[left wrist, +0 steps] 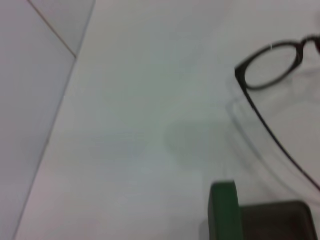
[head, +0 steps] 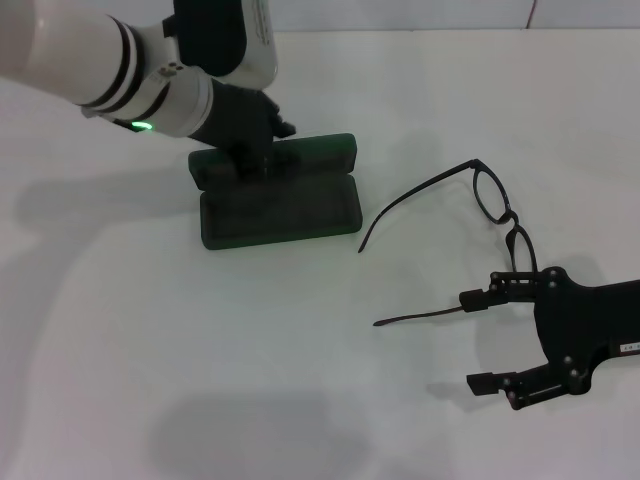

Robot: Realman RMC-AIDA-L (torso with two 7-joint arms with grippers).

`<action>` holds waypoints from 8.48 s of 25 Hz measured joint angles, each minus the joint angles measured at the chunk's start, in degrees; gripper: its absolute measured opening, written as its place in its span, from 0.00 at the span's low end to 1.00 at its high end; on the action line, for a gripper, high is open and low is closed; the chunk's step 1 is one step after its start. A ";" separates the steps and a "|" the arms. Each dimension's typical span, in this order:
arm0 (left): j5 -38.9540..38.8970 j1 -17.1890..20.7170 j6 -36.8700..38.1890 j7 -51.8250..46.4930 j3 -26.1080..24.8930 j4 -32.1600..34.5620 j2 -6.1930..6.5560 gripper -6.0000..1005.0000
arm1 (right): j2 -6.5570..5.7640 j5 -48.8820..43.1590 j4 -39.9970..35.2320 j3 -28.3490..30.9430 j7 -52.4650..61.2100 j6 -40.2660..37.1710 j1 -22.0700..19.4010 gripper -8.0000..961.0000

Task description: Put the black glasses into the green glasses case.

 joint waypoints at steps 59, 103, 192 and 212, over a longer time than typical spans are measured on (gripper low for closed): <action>-29.33 27.18 28.22 35.40 -28.39 -20.22 3.43 0.88 | -2.92 -40.30 6.74 -0.08 90.12 15.51 33.19 0.85; -33.47 26.71 28.75 27.05 -28.50 -23.50 0.49 0.88 | -3.39 -32.13 -8.86 0.42 81.60 15.38 21.50 0.11; -46.48 9.08 26.79 27.22 -28.34 -45.30 0.32 0.01 | 0.68 18.76 6.24 -14.66 32.34 17.37 15.80 0.10; -46.33 10.60 31.54 27.24 -28.19 -44.91 0.92 0.01 | -1.21 17.98 1.22 -9.44 26.75 18.99 10.61 0.10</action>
